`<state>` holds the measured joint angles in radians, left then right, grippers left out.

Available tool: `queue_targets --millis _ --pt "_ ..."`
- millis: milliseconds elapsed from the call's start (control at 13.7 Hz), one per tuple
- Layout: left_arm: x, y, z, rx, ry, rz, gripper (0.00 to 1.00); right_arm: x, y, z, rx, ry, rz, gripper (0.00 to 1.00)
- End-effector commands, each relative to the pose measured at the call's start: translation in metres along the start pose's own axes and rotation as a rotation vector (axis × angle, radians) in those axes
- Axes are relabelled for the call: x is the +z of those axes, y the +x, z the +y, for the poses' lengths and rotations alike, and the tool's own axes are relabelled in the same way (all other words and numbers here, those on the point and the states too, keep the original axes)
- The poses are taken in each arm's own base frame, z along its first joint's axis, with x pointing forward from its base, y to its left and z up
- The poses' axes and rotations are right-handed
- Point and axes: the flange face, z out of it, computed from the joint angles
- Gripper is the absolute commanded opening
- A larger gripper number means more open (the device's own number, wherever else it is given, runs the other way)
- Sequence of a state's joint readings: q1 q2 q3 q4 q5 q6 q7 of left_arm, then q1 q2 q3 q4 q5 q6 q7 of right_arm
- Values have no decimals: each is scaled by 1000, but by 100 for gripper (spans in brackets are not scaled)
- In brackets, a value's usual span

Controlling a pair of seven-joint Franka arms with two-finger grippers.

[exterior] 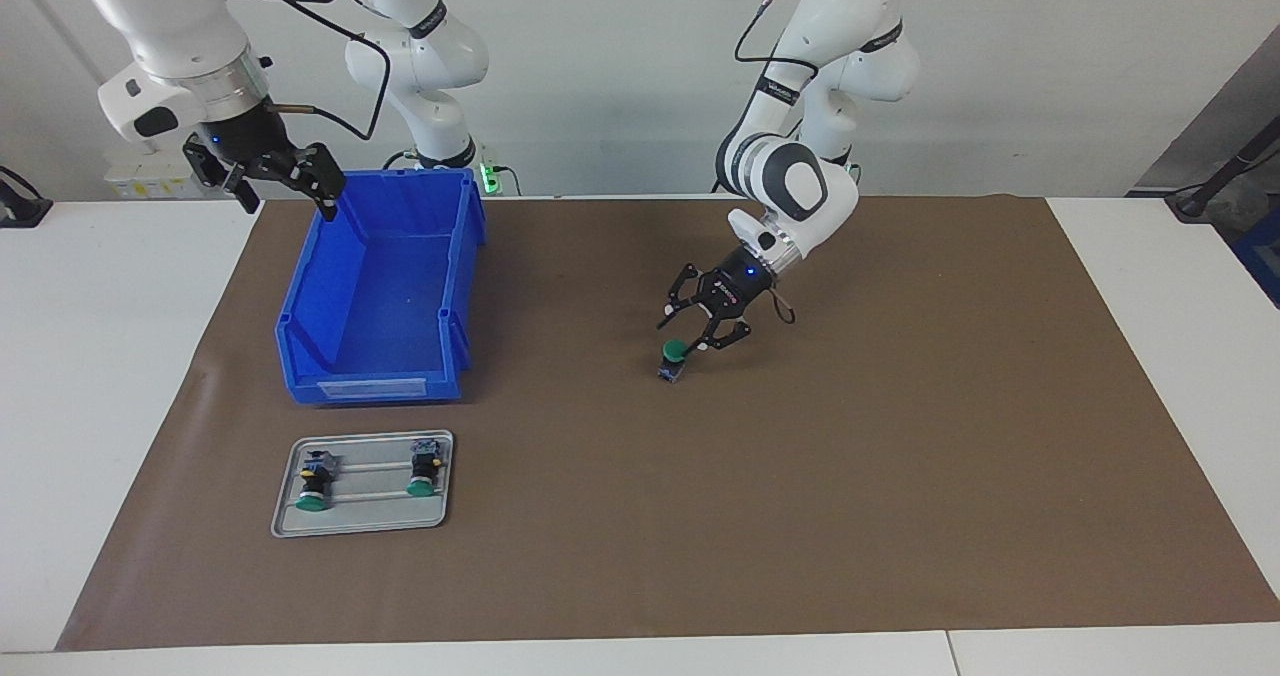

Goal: Place and press button with both arms
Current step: 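Set the item upright on the table and open the left gripper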

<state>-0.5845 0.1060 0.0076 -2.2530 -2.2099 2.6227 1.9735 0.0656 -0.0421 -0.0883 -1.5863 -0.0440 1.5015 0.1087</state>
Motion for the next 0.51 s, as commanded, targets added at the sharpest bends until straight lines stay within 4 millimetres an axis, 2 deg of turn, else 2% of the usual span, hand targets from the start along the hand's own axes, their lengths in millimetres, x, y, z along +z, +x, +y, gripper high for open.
queue_targets --millis 0,438 --pt "-12 22 -2 -38 15 -30 55 -2 -5 3 -24 7 -6 100" --pt "-21 51 -26 -28 -5 -68 56 -1 -4 4 -23 7 -7 100"
